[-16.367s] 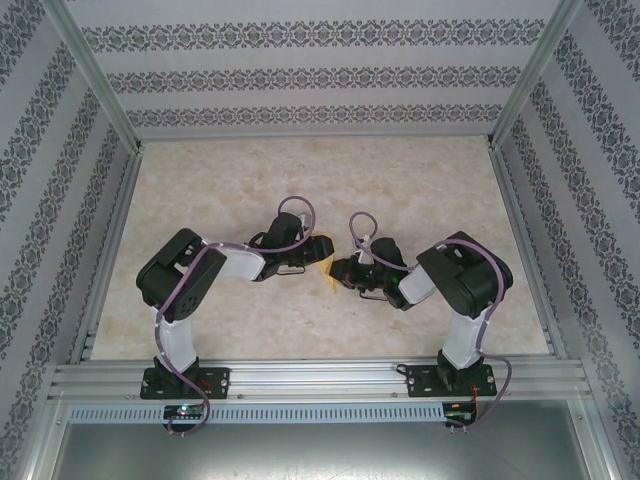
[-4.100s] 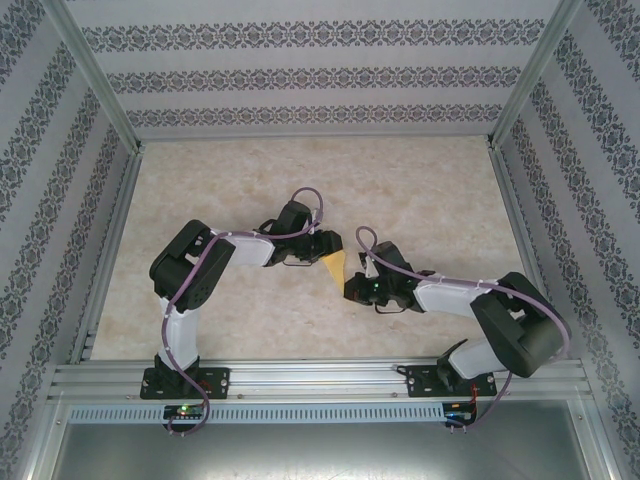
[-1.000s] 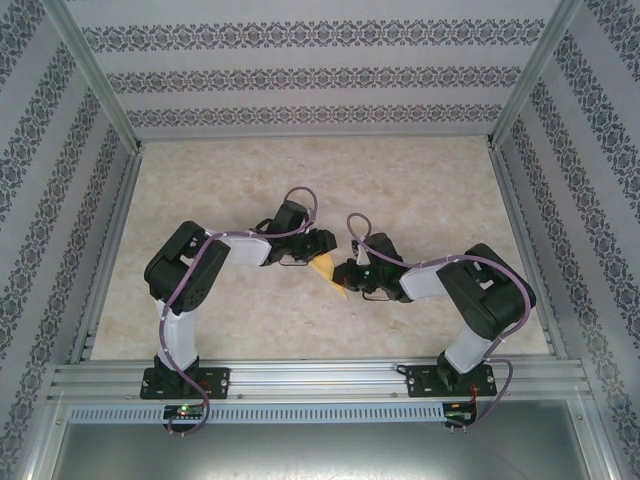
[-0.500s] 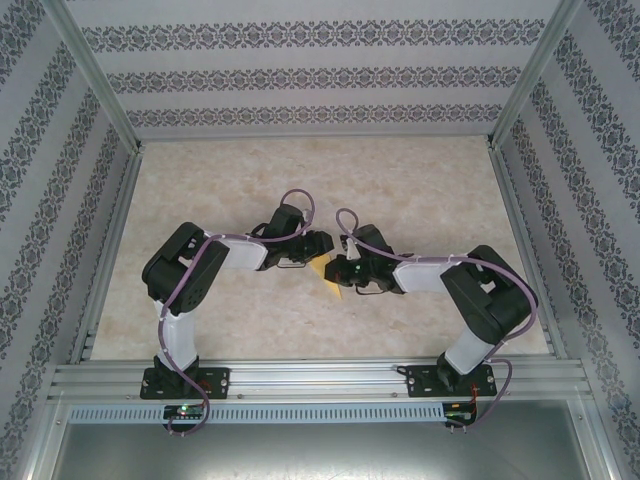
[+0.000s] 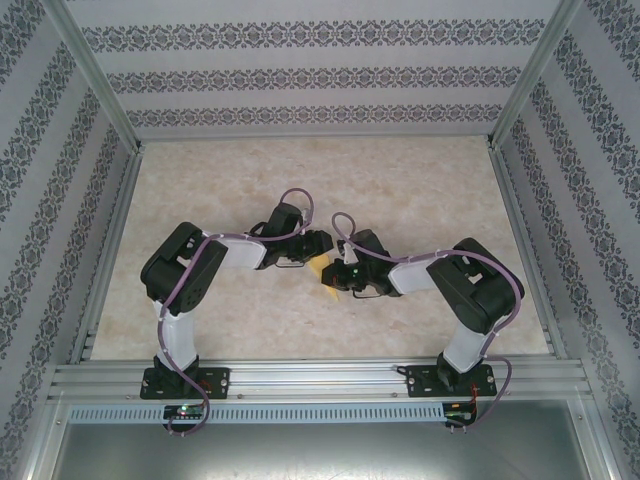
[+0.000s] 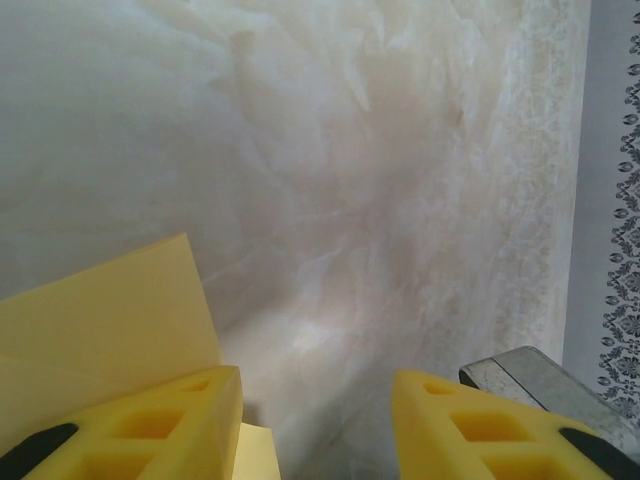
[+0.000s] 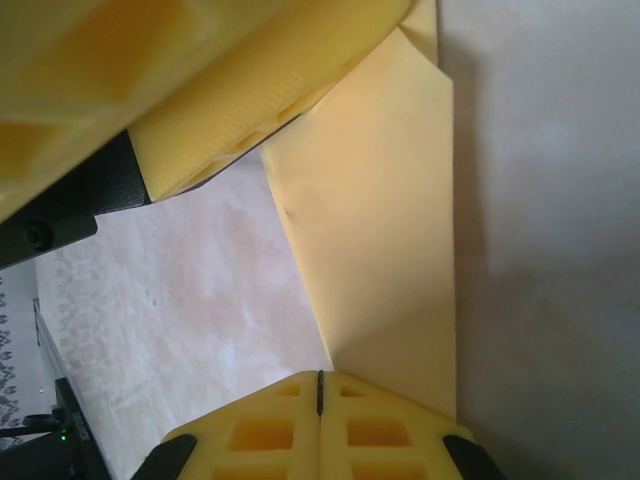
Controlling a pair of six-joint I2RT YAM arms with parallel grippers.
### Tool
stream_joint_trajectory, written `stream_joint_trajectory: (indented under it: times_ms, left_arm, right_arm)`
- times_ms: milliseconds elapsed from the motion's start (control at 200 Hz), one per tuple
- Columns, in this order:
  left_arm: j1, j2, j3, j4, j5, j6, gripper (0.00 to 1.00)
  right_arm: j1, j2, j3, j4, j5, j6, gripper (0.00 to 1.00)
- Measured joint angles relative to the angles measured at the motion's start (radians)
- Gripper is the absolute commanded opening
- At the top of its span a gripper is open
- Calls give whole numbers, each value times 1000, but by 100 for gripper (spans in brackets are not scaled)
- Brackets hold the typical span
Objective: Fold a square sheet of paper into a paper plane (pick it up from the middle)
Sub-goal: Fold the wing for the fifth time at the center of the table.
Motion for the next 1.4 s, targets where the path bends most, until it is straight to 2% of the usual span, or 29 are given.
stream_joint_trajectory:
  times_ms: [145, 305, 604, 774, 969, 1229, 1404]
  left_arm:
    - [1, -22, 27, -92, -8, 15, 48]
    - [-6, -101, 43, -202, -102, 10, 48]
    - [-63, -128, 47, -232, -178, -16, 49]
    - [-67, -83, 93, -227, -183, -31, 48]
    - [-74, -54, 113, -239, -202, -53, 44]
    - [-79, -52, 111, -367, -329, -64, 35]
    - [-71, -58, 79, -365, -360, -67, 33]
  right_arm:
    - [8, 2, -29, 69, 14, 56, 1]
    - [28, 1, -67, 157, 55, 129, 0]
    - [72, 19, -83, 241, 102, 204, 0]
    - [74, 19, -85, 248, 110, 220, 0]
    - [74, 21, -86, 252, 110, 231, 1]
    - [74, 23, -86, 256, 110, 231, 1]
    - [74, 27, -86, 263, 110, 231, 1]
